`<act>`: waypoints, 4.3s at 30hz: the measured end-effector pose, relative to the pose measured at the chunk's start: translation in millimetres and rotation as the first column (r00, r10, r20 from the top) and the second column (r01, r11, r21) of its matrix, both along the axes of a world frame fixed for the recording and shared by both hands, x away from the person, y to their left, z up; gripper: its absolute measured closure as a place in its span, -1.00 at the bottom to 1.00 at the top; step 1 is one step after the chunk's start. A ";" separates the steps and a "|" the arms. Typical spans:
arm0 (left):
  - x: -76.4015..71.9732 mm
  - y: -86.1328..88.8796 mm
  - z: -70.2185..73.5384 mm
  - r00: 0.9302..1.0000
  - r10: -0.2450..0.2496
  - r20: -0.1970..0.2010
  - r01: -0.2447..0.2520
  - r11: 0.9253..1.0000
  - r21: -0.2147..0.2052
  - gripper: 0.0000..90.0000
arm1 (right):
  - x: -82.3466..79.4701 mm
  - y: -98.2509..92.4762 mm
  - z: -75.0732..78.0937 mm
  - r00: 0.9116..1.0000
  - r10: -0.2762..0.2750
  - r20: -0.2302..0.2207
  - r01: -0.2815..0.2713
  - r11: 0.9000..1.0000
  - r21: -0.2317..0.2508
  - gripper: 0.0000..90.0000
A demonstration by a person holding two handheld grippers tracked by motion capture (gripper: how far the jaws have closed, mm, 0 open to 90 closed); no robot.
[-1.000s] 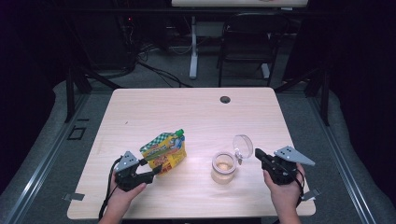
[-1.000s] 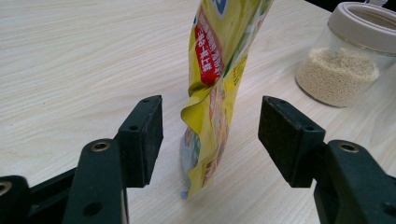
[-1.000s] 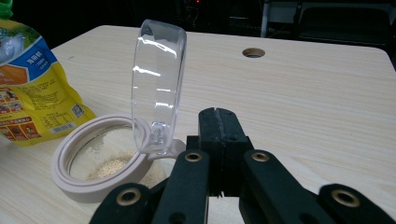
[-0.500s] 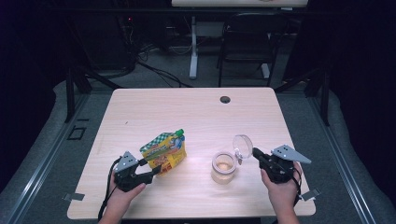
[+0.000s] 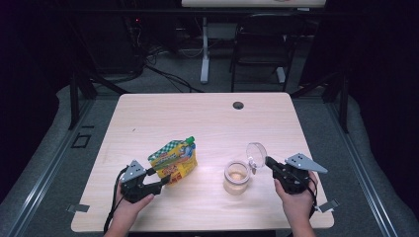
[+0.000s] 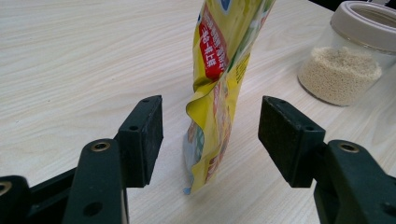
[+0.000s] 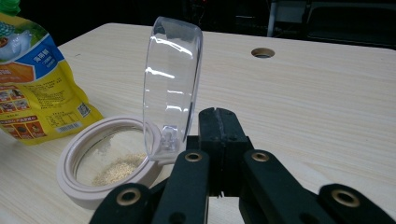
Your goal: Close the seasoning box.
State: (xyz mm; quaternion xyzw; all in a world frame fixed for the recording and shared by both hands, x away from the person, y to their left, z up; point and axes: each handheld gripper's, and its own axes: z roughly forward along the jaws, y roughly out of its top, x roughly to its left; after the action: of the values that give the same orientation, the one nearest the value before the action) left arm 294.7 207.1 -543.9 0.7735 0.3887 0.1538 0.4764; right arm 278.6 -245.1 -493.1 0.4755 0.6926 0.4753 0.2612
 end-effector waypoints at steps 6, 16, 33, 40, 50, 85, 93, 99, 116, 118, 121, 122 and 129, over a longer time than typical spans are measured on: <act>-0.1 -0.1 0.0 1.000 0.002 0.002 -0.002 1.000 -0.001 -0.09 | -0.2 2.0 -0.1 1.000 0.007 0.001 -0.007 1.000 0.000 1.00; 0.0 -0.4 -0.2 1.000 -0.002 0.001 0.002 1.000 0.001 -0.09 | -1.1 6.3 0.1 1.000 0.021 0.000 -0.021 1.000 -0.005 1.00; 0.0 -1.7 -0.9 1.000 -0.005 0.005 0.005 1.000 -0.002 -0.09 | -3.3 25.5 -4.3 0.995 0.097 -0.004 -0.097 0.995 -0.036 1.00; -0.4 -0.8 0.1 1.000 -0.002 0.003 0.002 1.000 0.001 -0.09 | -4.1 34.4 -7.3 0.991 0.129 -0.015 -0.130 0.990 -0.054 1.00; -1.4 1.2 1.9 1.000 0.004 0.011 -0.004 1.000 -0.017 -0.09 | -6.2 36.9 -6.5 0.990 0.139 -0.010 -0.140 0.989 -0.055 0.98; -7.7 -0.2 19.5 0.999 0.016 0.040 -0.015 1.000 -0.027 -0.14 | -12.7 -1.5 8.2 0.996 0.075 0.038 -0.074 0.997 -0.004 0.80; -12.7 2.7 24.5 0.999 0.005 0.047 -0.004 1.000 -0.014 -0.14 | -9.7 -13.1 3.7 0.999 0.031 0.036 -0.032 0.999 0.011 0.59; -18.9 10.6 27.3 0.999 0.006 0.047 -0.006 1.000 -0.005 -0.14 | -6.3 -19.8 -3.3 1.000 0.002 0.030 -0.003 0.999 0.035 0.31; -22.9 50.2 20.2 0.995 0.098 0.034 -0.097 0.995 -0.026 -0.14 | 4.1 -27.1 -25.1 0.998 -0.068 0.014 0.068 0.998 0.003 -0.06; -21.1 54.4 17.4 0.993 0.113 0.032 -0.112 0.993 -0.036 -0.14 | 6.2 -28.3 -29.1 0.997 -0.075 0.004 0.075 0.997 0.000 -0.06; -18.2 62.0 13.4 0.991 0.132 0.024 -0.131 0.991 -0.040 -0.14 | 8.9 -30.4 -34.6 0.996 -0.085 -0.024 0.085 0.996 -0.009 -0.07; -17.2 64.7 11.7 0.990 0.142 0.018 -0.141 0.989 -0.039 -0.14 | 9.5 -31.0 -36.3 0.995 -0.093 -0.031 0.092 0.996 -0.014 -0.07; -10.8 80.8 -0.4 0.980 0.201 -0.009 -0.201 0.979 -0.028 -0.14 | 14.5 -36.2 -45.1 0.991 -0.116 -0.066 0.114 0.993 -0.039 -0.09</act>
State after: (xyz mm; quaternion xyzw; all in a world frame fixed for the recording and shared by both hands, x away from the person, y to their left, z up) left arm 283.9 287.9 -544.3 0.7238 0.4686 0.1930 0.4683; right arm 293.1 -281.3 -538.2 0.5259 0.6806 0.4310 0.2728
